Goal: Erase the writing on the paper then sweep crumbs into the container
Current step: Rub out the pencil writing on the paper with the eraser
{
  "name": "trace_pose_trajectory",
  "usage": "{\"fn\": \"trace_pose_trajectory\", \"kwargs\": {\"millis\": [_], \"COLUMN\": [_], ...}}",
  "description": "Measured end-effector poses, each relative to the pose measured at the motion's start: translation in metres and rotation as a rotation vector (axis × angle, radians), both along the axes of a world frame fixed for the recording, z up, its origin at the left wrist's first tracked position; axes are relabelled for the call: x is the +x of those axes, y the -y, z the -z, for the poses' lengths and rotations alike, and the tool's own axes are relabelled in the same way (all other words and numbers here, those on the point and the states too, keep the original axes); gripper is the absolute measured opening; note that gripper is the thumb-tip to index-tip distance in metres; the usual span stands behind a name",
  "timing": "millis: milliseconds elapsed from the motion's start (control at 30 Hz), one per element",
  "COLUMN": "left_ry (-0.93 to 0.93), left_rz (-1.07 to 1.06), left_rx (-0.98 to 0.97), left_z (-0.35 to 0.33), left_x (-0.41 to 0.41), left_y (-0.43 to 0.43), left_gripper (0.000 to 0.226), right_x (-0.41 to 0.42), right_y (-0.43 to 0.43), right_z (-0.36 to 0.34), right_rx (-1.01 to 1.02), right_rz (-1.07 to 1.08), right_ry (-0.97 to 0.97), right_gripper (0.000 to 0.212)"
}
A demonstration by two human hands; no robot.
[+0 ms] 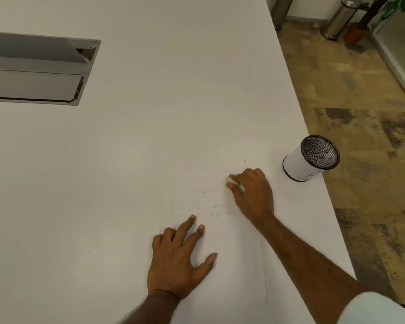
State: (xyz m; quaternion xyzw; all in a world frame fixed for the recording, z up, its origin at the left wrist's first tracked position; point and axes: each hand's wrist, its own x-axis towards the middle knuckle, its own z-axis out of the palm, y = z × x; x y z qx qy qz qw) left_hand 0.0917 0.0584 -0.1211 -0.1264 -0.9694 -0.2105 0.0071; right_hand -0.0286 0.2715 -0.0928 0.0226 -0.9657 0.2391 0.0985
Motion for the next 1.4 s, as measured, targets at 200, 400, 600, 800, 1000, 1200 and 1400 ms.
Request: {"fn": "trace_pose_trajectory", "kwargs": {"millis": [200, 400, 600, 800, 1000, 1200, 1400], "left_ry": [-0.007, -0.010, -0.007, -0.014, -0.009, -0.026, -0.007], "left_rz": [0.008, 0.008, 0.009, 0.011, 0.017, 0.012, 0.011], "left_rx": [-0.004, 0.010, 0.002, 0.012, 0.011, 0.007, 0.006], "left_z": [0.001, 0.000, 0.001, 0.000, 0.000, 0.001, 0.001], "left_x": [-0.001, -0.001, 0.000, -0.001, -0.001, -0.001, 0.000], "left_y": [0.000, 0.000, 0.001, 0.000, 0.000, 0.001, 0.001], "left_gripper": [0.061, 0.060, 0.060, 0.061, 0.060, 0.061, 0.060], "right_x": [0.016, -0.002, -0.012, 0.027, -0.022, 0.023, -0.013], "right_y": [0.030, 0.006, 0.009, 0.029, -0.002, 0.036, 0.008], "right_z": [-0.002, -0.001, 0.000, 0.002, 0.001, 0.001, 0.001], "right_rx": [-0.144, 0.012, -0.102, -0.093, -0.082, -0.092, -0.026], "right_rz": [0.084, -0.035, 0.191, -0.129, 0.218, -0.102, 0.014], "right_ry": [0.063, -0.009, 0.046, 0.043, 0.019, 0.053, -0.009], "right_gripper": [0.011, 0.014, 0.013, 0.017, 0.012, 0.014, 0.014]}}
